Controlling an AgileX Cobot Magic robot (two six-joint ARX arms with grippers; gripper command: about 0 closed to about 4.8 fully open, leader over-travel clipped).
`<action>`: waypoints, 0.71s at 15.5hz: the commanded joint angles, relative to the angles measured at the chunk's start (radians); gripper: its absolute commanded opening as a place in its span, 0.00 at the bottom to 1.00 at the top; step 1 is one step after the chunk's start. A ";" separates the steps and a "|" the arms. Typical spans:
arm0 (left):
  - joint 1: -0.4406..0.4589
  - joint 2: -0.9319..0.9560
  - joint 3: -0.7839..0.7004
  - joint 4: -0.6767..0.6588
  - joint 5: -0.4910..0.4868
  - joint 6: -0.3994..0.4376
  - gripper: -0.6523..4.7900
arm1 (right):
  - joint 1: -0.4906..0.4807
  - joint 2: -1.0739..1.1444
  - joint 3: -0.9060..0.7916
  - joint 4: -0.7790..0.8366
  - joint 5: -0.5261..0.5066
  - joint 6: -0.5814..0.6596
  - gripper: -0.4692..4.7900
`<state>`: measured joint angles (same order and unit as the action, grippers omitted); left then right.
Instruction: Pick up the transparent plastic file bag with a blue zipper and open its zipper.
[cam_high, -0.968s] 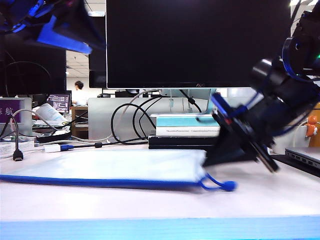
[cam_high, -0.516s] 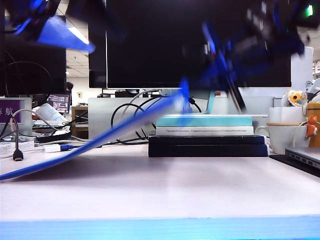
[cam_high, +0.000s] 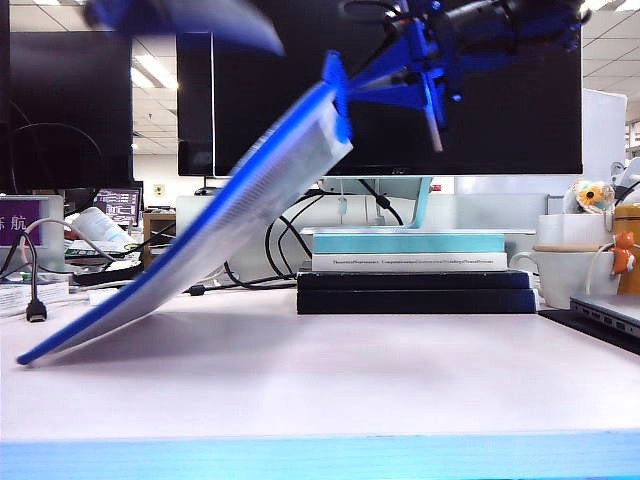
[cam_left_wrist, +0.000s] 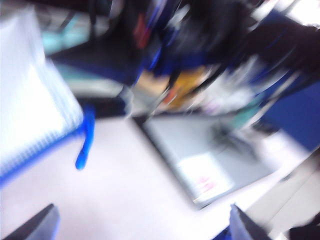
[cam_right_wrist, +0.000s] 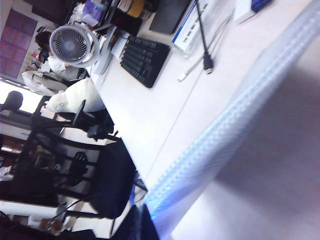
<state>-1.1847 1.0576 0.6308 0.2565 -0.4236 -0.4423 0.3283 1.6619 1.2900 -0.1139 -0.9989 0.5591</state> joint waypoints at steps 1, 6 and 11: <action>-0.003 0.164 0.002 0.097 -0.096 0.038 1.00 | 0.019 -0.012 0.011 0.071 -0.043 0.071 0.09; 0.008 0.232 0.001 0.324 -0.235 0.181 0.95 | 0.035 -0.046 0.011 0.061 -0.077 0.081 0.09; 0.098 0.238 0.001 0.388 -0.200 0.181 0.63 | 0.035 -0.075 0.009 0.035 -0.103 0.092 0.09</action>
<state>-1.0920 1.2961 0.6292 0.6292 -0.6308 -0.2623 0.3626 1.5990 1.2934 -0.0948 -1.0904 0.6472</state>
